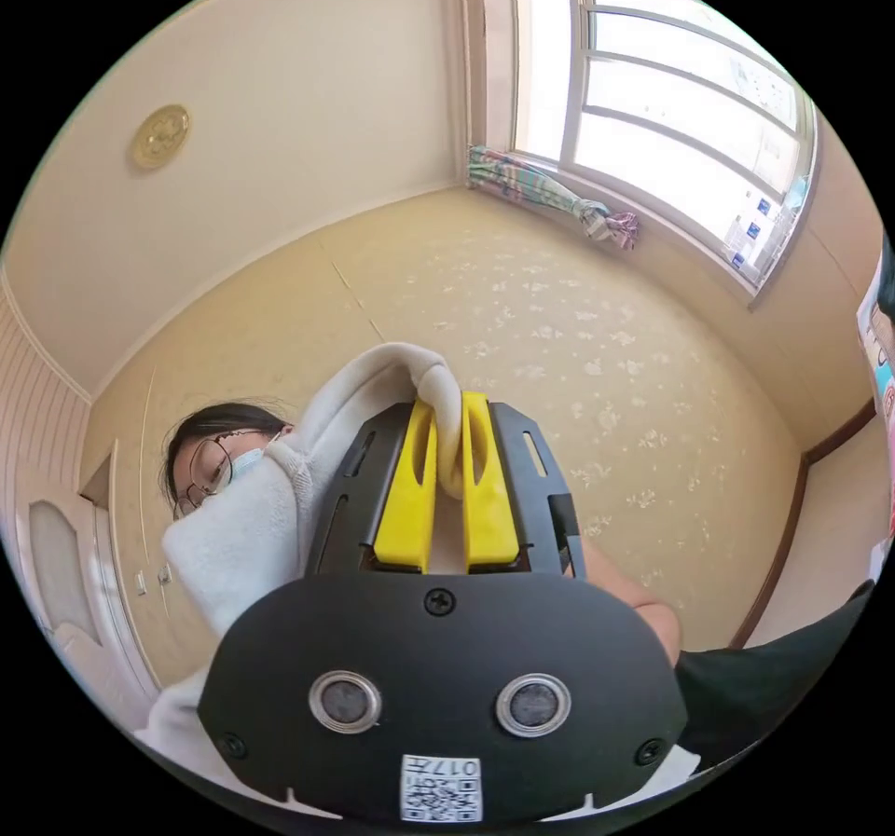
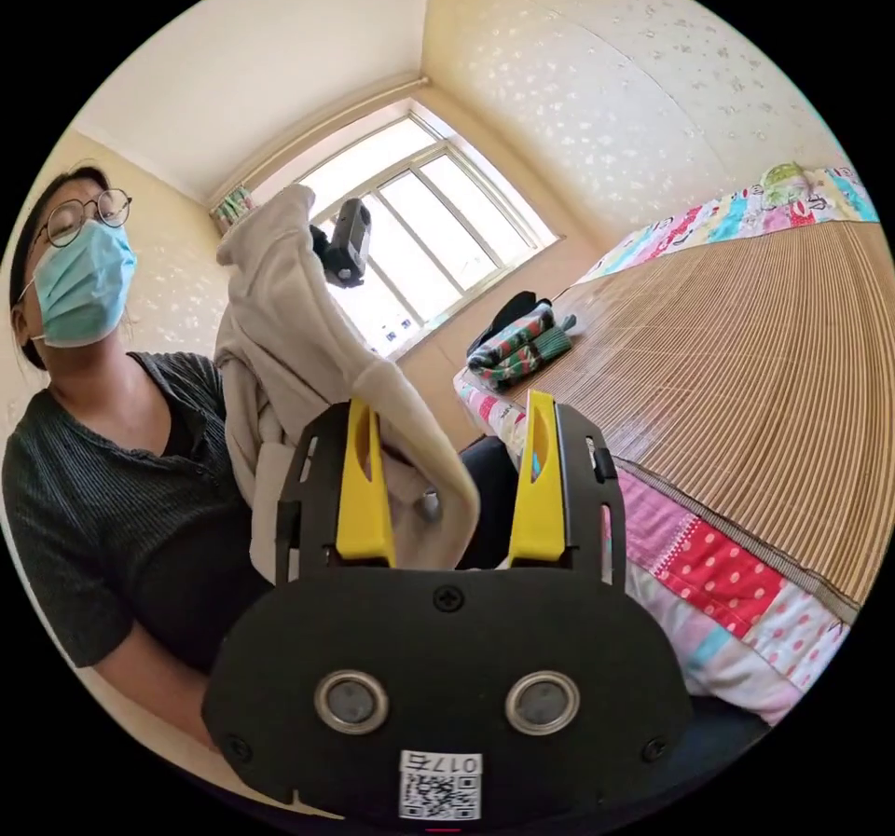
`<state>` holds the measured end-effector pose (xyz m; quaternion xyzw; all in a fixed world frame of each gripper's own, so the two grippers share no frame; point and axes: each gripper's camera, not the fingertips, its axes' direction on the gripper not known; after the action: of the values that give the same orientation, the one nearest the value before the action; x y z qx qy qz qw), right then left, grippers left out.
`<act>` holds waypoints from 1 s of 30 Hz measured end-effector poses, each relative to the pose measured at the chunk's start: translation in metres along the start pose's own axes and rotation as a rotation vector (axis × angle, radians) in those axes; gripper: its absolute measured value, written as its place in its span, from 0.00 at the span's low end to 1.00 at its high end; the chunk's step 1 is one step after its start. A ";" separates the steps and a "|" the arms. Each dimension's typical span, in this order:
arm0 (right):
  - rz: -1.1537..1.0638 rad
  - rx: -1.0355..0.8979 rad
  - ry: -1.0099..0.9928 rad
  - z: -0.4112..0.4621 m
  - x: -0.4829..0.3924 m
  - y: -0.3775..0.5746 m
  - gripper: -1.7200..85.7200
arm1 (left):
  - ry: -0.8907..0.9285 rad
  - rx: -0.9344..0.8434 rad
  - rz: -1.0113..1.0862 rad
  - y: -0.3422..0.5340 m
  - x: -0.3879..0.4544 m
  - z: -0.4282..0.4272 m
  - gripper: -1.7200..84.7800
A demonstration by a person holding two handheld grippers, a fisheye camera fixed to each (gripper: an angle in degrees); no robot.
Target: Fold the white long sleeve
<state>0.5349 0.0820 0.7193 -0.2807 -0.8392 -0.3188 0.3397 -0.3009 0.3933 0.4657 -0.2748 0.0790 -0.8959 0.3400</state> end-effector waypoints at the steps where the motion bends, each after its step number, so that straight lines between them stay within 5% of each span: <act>1: 0.004 -0.053 -0.063 0.015 0.005 -0.001 0.19 | -0.010 0.001 -0.010 0.007 -0.004 0.005 0.07; 3: -0.092 -0.092 -0.145 0.029 -0.006 -0.004 0.13 | -0.063 -0.011 -0.026 0.013 -0.006 0.010 0.08; 8: -0.076 0.095 0.280 0.012 -0.062 -0.034 0.07 | -0.311 -0.093 -0.077 0.005 0.014 0.015 0.07; 13: 0.067 0.516 0.705 -0.042 -0.131 -0.049 0.07 | -1.116 -0.309 -0.323 -0.013 0.054 0.033 0.08; 18: -0.021 0.735 0.885 -0.029 -0.202 -0.080 0.08 | -1.652 -0.563 -0.667 0.010 0.036 0.029 0.07; 25: -0.334 0.824 1.020 0.076 -0.291 -0.126 0.08 | -1.734 -0.575 -0.902 0.074 -0.014 0.000 0.07; 27: -0.395 0.859 1.031 0.097 -0.310 -0.132 0.08 | -1.844 -0.607 -0.827 0.078 -0.024 0.013 0.06; 30: -0.513 0.941 1.070 0.128 -0.341 -0.134 0.09 | -2.082 -0.520 -0.358 0.066 -0.025 0.080 0.06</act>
<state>0.6014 0.0025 0.3459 0.2907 -0.6463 -0.0889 0.6999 -0.2044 0.3637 0.4995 -0.9704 -0.1017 -0.2158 0.0362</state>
